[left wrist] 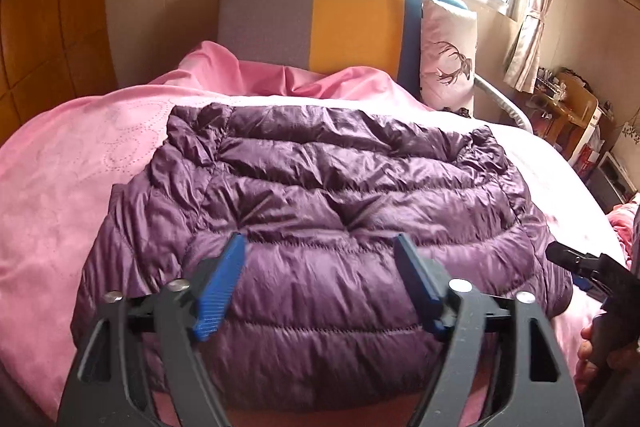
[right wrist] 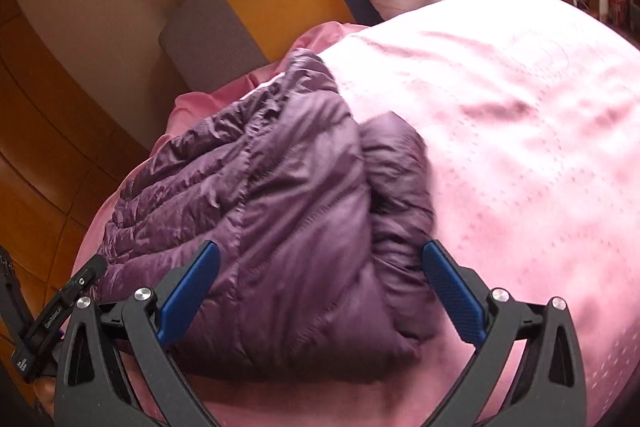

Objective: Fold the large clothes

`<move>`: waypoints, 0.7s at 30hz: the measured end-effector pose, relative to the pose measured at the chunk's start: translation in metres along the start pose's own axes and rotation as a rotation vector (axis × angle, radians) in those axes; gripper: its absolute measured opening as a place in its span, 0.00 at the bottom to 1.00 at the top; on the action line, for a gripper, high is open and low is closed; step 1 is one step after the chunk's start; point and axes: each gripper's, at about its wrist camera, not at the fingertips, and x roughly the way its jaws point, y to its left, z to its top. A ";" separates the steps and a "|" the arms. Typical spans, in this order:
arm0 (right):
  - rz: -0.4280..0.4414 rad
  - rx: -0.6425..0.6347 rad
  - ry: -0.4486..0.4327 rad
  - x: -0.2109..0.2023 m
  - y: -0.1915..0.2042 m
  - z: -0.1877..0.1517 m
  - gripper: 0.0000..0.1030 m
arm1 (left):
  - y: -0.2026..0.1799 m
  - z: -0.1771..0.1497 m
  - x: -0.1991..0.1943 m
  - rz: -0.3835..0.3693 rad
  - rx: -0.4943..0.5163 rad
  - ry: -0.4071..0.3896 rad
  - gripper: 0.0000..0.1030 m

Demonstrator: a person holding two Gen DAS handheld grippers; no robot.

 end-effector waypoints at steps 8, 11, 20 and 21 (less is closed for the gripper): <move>0.133 0.173 0.003 -0.003 -0.035 -0.011 0.98 | 0.001 -0.008 -0.002 0.001 0.013 -0.005 0.76; 0.164 0.209 0.010 -0.002 -0.040 -0.005 0.98 | 0.002 -0.009 -0.003 -0.003 0.009 -0.006 0.76; 0.120 0.138 0.065 0.026 -0.014 0.001 0.98 | 0.027 -0.004 -0.001 0.003 -0.035 -0.002 0.76; 0.115 0.137 0.061 0.027 -0.013 0.000 0.98 | 0.039 -0.002 -0.003 0.018 -0.059 -0.013 0.76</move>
